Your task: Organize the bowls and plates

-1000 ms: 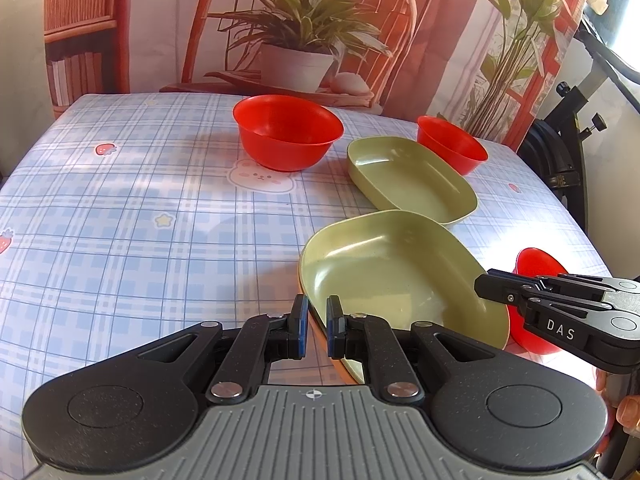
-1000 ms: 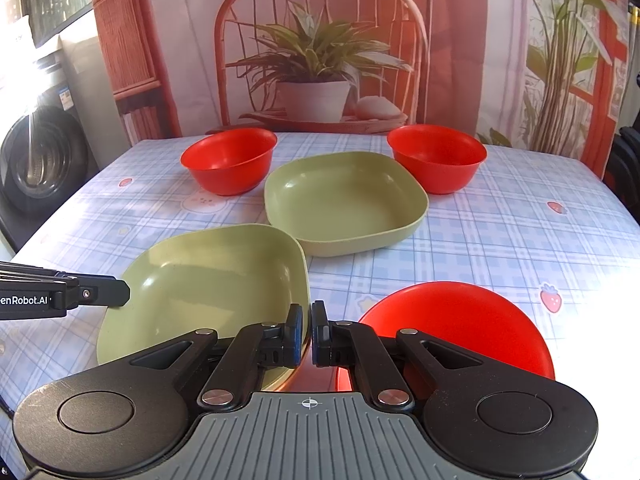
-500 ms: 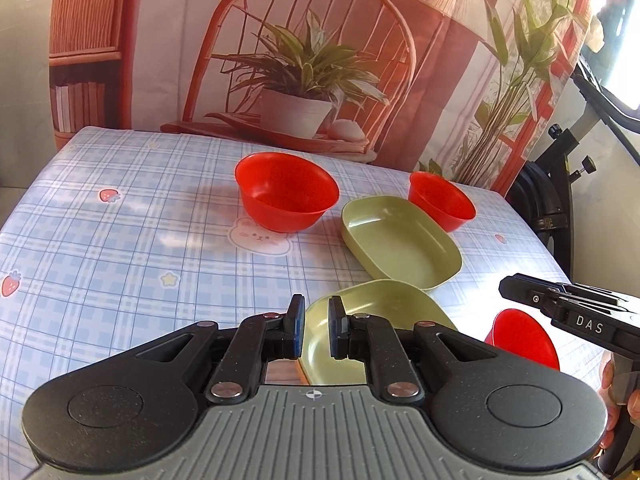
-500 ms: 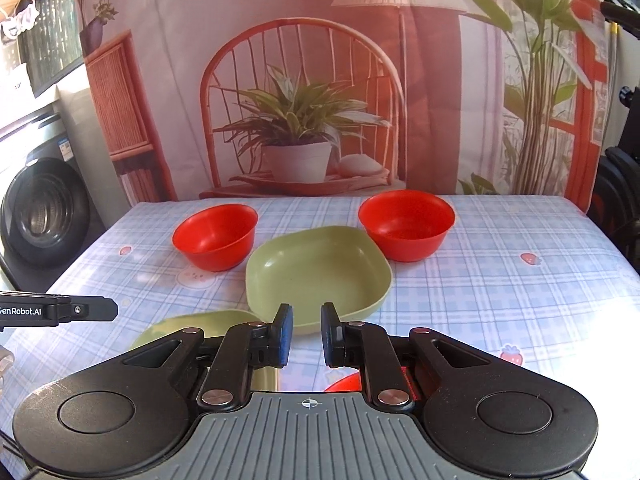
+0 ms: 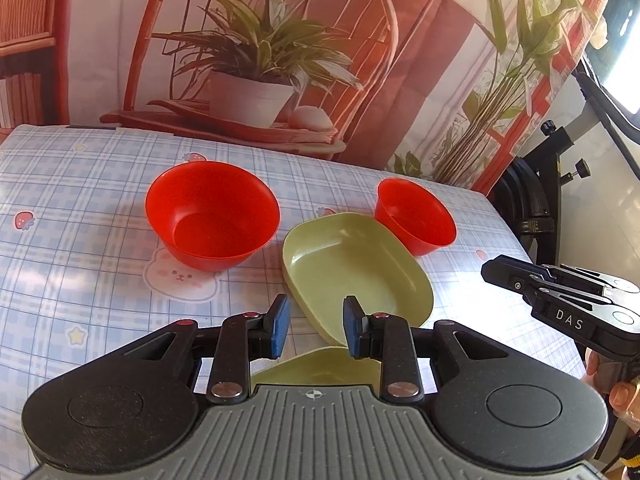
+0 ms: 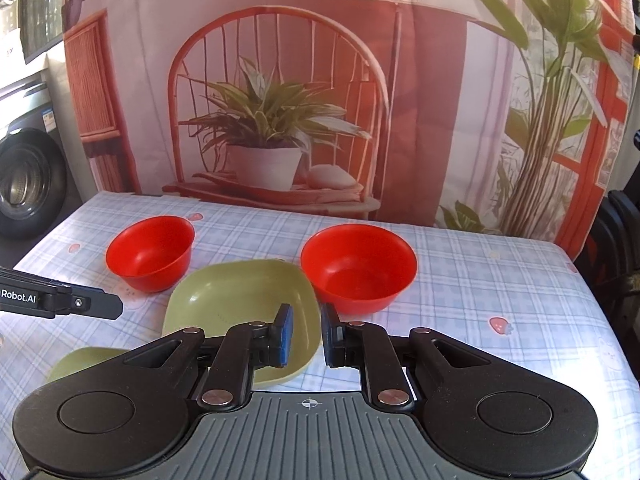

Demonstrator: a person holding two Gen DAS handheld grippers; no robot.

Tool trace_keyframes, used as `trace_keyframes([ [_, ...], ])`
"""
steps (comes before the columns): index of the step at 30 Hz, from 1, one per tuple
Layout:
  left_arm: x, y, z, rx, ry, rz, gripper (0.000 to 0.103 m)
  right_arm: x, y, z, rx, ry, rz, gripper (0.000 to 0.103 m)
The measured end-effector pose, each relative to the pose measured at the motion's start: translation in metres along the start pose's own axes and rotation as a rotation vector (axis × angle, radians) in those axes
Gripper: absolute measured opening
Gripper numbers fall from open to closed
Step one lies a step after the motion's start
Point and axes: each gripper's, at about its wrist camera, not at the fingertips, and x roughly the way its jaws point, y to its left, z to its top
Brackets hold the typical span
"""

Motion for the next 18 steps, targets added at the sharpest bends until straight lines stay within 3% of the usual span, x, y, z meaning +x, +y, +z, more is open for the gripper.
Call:
trace_keyframes([
  [7, 0.041, 0.003, 0.009, -0.006, 0.062, 0.021, 0.030, 0.049, -0.007, -0.003, 0.012, 0.104, 0.024, 0.015],
  [18, 0.074, 0.002, 0.008, 0.000, 0.110, -0.004, 0.030, 0.078, -0.018, -0.011, 0.048, 0.178, 0.058, 0.012],
])
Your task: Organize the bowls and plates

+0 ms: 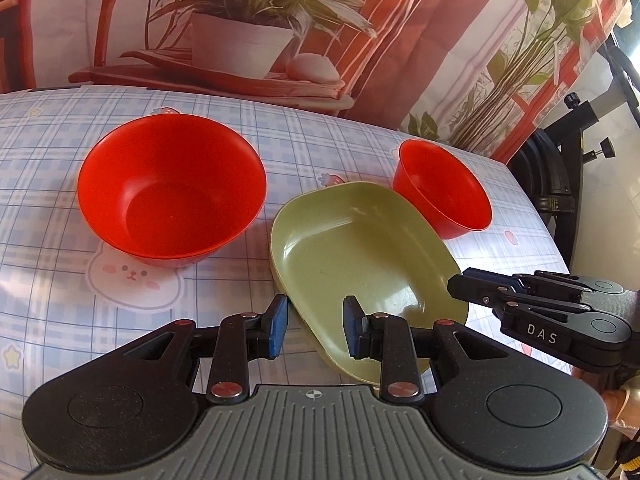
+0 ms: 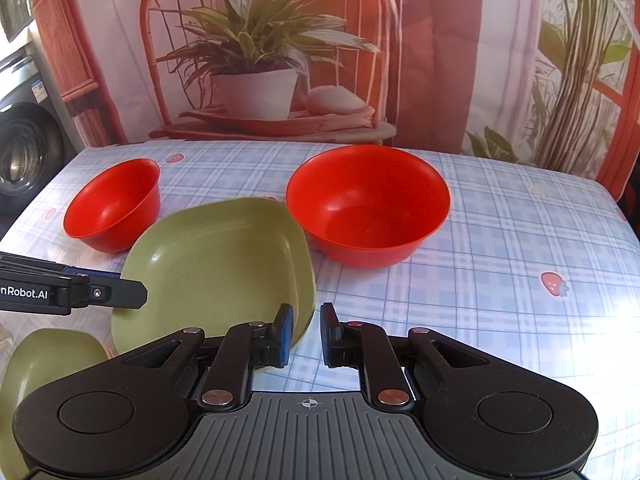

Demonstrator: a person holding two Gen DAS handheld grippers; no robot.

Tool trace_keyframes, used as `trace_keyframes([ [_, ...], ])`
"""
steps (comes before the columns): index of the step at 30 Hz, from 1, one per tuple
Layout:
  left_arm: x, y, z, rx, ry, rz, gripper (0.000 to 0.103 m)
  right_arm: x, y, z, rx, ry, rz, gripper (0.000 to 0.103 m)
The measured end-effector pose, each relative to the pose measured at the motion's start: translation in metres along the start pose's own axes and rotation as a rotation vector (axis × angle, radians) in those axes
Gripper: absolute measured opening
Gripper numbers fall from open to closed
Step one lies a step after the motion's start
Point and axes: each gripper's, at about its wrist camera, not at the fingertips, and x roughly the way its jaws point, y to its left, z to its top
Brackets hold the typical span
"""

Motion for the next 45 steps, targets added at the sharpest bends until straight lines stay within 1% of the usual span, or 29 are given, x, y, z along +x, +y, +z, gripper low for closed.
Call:
trace_keyframes([
  [1, 0.001, -0.001, 0.000, 0.008, -0.006, 0.000, 0.030, 0.001, 0.000, 0.001, -0.002, 0.003, -0.003, 0.011],
  [3, 0.003, -0.001, 0.000, 0.019, -0.010, 0.013, 0.023, 0.001, 0.000, 0.001, -0.003, 0.003, -0.018, 0.008],
  [4, 0.004, -0.001, 0.000, 0.019, -0.007, 0.021, 0.016, 0.000, -0.001, 0.002, 0.009, 0.001, -0.027, 0.008],
  [5, 0.004, 0.000, 0.001, 0.015, -0.003, 0.019, 0.014, -0.002, -0.002, 0.003, 0.021, -0.006, -0.022, 0.008],
  [7, 0.002, 0.003, 0.002, 0.003, -0.005, 0.010, 0.014, -0.006, -0.002, 0.004, 0.033, -0.021, -0.014, 0.007],
  [14, -0.019, -0.004, 0.003, 0.031, -0.053, 0.017, 0.014, -0.019, 0.002, 0.005, 0.035, -0.053, -0.012, 0.007],
  [17, -0.032, -0.006, 0.002, 0.038, -0.074, 0.017, 0.014, -0.031, 0.006, 0.004, 0.038, -0.075, -0.005, 0.007],
  [25, -0.065, -0.010, -0.009, 0.066, -0.128, 0.018, 0.014, -0.062, 0.021, -0.005, 0.053, -0.130, 0.007, 0.007],
  [30, -0.084, -0.008, -0.021, 0.062, -0.151, 0.014, 0.014, -0.078, 0.034, -0.013, 0.067, -0.157, 0.022, 0.007],
  [35, -0.100, -0.003, -0.035, 0.059, -0.157, 0.020, 0.014, -0.091, 0.049, -0.026, 0.079, -0.172, 0.042, 0.007],
  [45, -0.120, 0.011, -0.064, 0.046, -0.135, 0.028, 0.014, -0.105, 0.073, -0.055, 0.083, -0.160, 0.071, 0.007],
])
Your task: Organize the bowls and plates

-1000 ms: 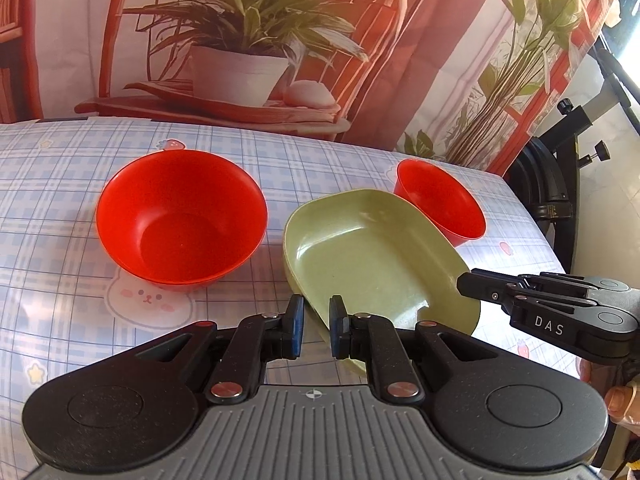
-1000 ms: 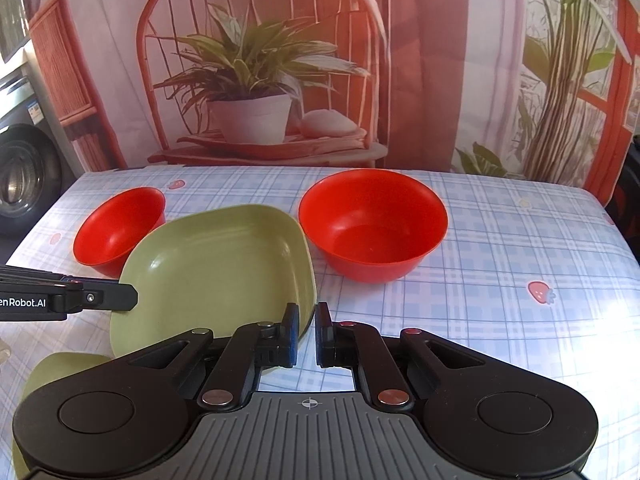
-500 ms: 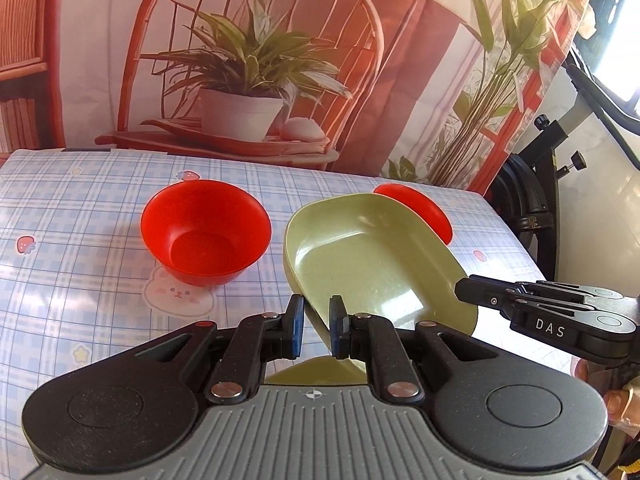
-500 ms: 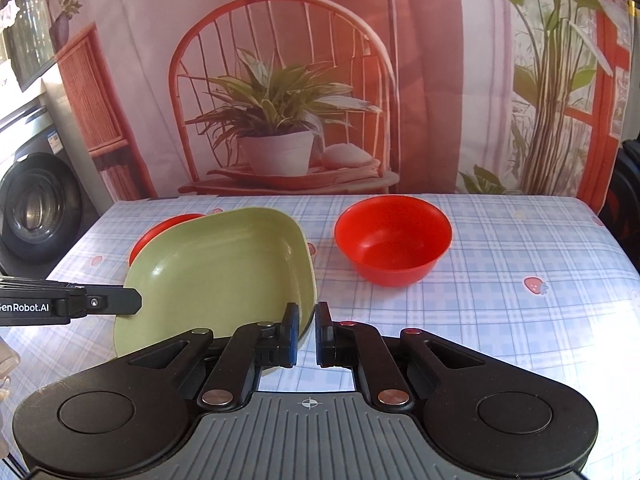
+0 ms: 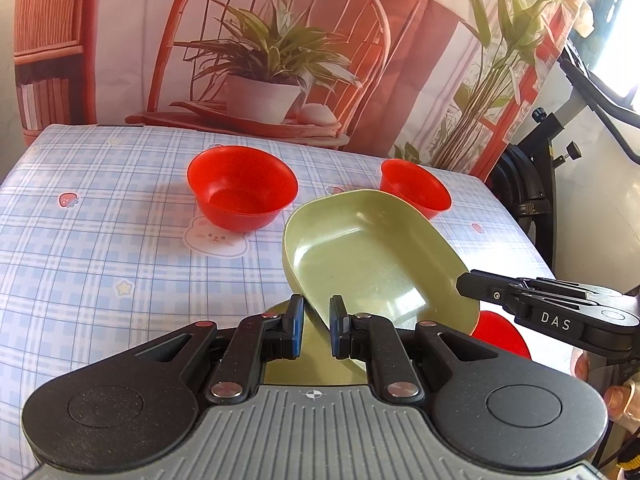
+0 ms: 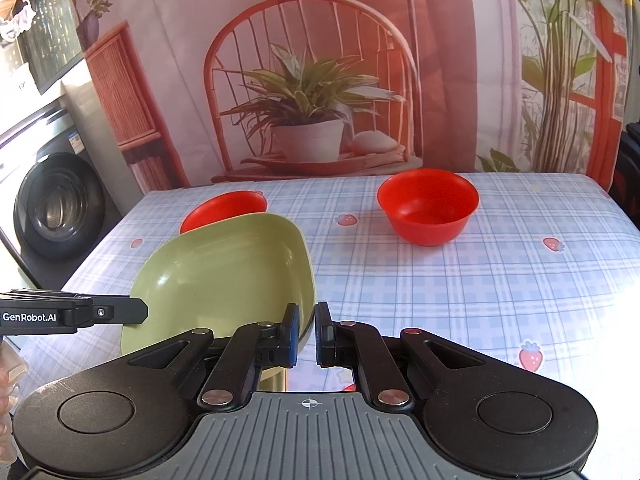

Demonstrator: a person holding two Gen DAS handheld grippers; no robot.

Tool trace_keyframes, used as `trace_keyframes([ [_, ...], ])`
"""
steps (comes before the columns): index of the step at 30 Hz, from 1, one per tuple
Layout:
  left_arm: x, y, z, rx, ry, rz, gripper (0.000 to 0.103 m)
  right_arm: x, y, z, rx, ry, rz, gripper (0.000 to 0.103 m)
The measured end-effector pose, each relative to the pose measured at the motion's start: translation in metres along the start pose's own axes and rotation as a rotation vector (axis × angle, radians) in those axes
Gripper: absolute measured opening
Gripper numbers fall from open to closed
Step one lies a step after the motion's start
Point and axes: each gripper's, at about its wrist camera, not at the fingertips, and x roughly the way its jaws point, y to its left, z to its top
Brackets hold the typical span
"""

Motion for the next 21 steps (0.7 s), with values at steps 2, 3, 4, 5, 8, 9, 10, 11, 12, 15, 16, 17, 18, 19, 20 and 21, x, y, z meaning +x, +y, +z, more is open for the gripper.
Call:
trace_keyframes([
  [2, -0.002, 0.003, -0.005, -0.003, 0.004, 0.001, 0.014, -0.002, 0.003, -0.006, 0.005, 0.006, 0.006, 0.008],
  [3, -0.004, 0.005, -0.008, -0.007, 0.005, 0.003, 0.014, -0.003, 0.005, -0.009, 0.008, 0.011, 0.010, 0.008],
  [4, -0.005, 0.006, -0.010, -0.010, 0.007, 0.004, 0.014, -0.004, 0.007, -0.012, 0.009, 0.014, 0.012, 0.008],
  [5, -0.007, 0.007, -0.013, -0.015, 0.010, 0.005, 0.014, -0.005, 0.008, -0.014, 0.010, 0.016, 0.013, 0.008],
  [8, -0.010, 0.010, -0.021, -0.019, 0.013, 0.008, 0.014, -0.007, 0.012, -0.021, 0.009, 0.025, 0.016, 0.008],
  [9, -0.010, 0.010, -0.022, -0.022, 0.014, 0.009, 0.014, -0.007, 0.013, -0.023, 0.009, 0.028, 0.016, 0.008],
  [10, -0.011, 0.011, -0.024, -0.025, 0.015, 0.009, 0.014, -0.007, 0.014, -0.025, 0.008, 0.031, 0.015, 0.008],
  [11, -0.012, 0.012, -0.026, -0.027, 0.016, 0.009, 0.014, -0.007, 0.015, -0.026, 0.007, 0.034, 0.015, 0.008],
  [12, -0.013, 0.012, -0.028, -0.028, 0.016, 0.010, 0.014, -0.008, 0.016, -0.028, 0.005, 0.036, 0.014, 0.008],
  [15, -0.014, 0.013, -0.033, -0.032, 0.016, 0.011, 0.014, -0.008, 0.020, -0.032, 0.001, 0.041, 0.009, 0.008],
  [16, -0.015, 0.014, -0.035, -0.036, 0.014, 0.013, 0.014, -0.008, 0.020, -0.033, 0.003, 0.046, 0.010, 0.008],
  [17, -0.015, 0.015, -0.036, -0.039, 0.013, 0.016, 0.014, -0.007, 0.021, -0.035, 0.002, 0.050, 0.011, 0.008],
  [18, -0.016, 0.015, -0.038, -0.038, 0.011, 0.021, 0.014, -0.007, 0.022, -0.036, 0.000, 0.053, 0.009, 0.008],
  [19, -0.016, 0.015, -0.038, -0.035, 0.011, 0.024, 0.014, -0.006, 0.023, -0.037, -0.004, 0.058, 0.007, 0.008],
  [20, -0.016, 0.015, -0.039, -0.033, 0.011, 0.026, 0.014, -0.006, 0.024, -0.038, -0.008, 0.059, 0.005, 0.008],
  [21, -0.017, 0.015, -0.041, -0.031, 0.012, 0.027, 0.014, -0.005, 0.025, -0.039, -0.010, 0.061, 0.003, 0.008],
])
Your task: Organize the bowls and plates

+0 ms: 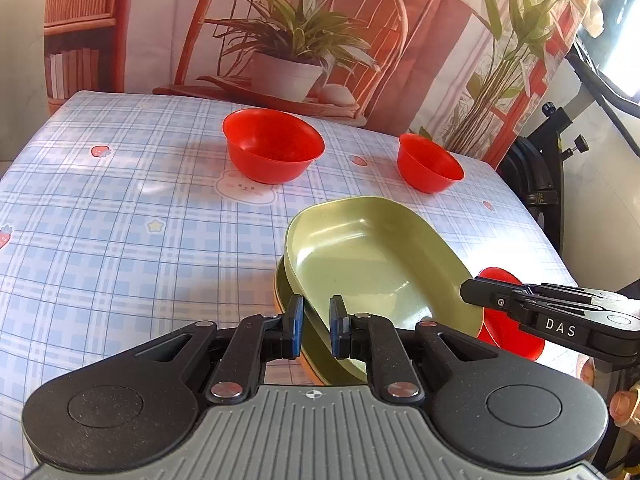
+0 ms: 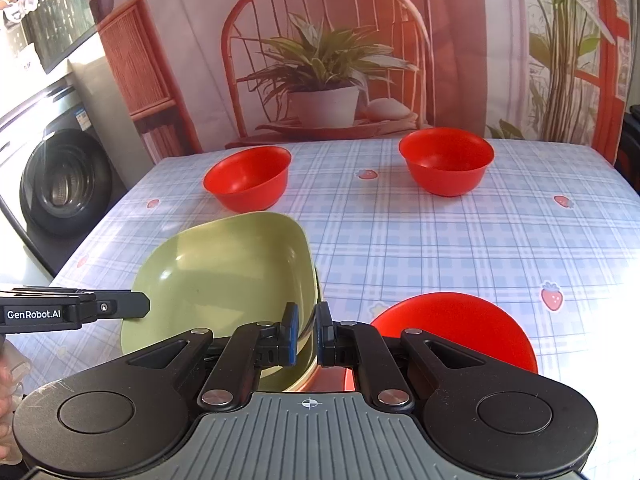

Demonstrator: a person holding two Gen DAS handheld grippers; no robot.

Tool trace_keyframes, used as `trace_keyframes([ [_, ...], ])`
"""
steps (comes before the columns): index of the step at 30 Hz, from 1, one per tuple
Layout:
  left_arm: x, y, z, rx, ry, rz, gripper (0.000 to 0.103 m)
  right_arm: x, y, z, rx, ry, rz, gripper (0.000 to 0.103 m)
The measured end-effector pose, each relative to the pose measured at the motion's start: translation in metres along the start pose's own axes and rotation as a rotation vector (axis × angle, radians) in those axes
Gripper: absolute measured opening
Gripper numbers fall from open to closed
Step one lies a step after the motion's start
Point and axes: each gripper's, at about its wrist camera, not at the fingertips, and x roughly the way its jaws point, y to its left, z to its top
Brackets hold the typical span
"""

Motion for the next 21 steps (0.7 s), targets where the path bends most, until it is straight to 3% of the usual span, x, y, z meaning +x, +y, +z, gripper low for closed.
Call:
trace_keyframes([
  [21, 0.004, 0.002, -0.011, 0.016, 0.008, 0.018, 0.015, 0.007, 0.000, -0.010, -0.009, 0.022, -0.011, 0.008],
])
